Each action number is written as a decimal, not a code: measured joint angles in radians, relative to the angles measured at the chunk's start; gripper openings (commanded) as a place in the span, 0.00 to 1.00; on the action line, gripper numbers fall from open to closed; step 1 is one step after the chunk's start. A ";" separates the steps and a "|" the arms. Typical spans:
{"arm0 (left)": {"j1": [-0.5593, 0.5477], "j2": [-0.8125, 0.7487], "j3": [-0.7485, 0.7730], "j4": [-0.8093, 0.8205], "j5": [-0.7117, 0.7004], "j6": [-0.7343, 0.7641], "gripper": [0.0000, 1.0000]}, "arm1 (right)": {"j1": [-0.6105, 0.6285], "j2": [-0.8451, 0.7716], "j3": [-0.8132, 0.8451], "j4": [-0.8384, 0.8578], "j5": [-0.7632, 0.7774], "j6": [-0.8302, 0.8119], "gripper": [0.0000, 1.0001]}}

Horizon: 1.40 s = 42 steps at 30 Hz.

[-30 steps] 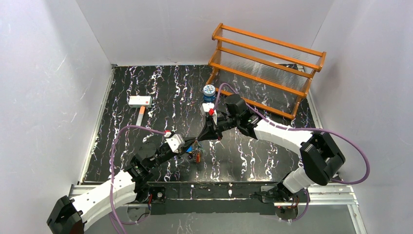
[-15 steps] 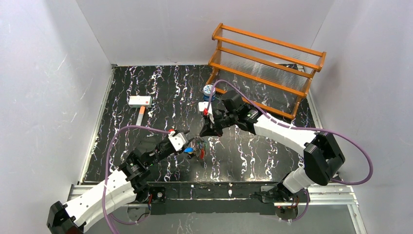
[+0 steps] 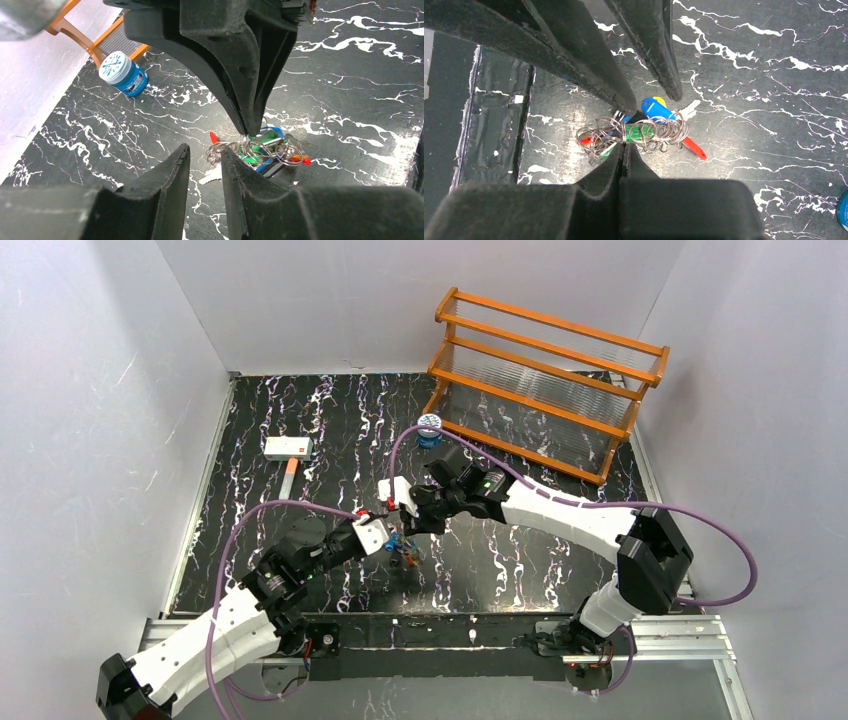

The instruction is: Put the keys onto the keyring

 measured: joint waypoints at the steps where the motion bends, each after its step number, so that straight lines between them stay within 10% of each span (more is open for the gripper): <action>1: 0.000 0.002 0.000 0.000 0.005 -0.001 0.28 | 0.001 0.001 0.000 0.000 -0.001 -0.002 0.01; 27: 0.000 0.023 0.017 -0.181 0.164 0.019 0.26 | -0.007 0.080 -0.036 0.144 -0.208 0.125 0.01; 34: 0.001 0.073 0.033 -0.191 0.167 0.020 0.02 | -0.007 0.080 -0.036 0.134 -0.216 0.122 0.01; 42: 0.001 0.082 0.033 -0.176 0.153 0.015 0.00 | -0.008 0.080 -0.037 0.131 -0.219 0.115 0.01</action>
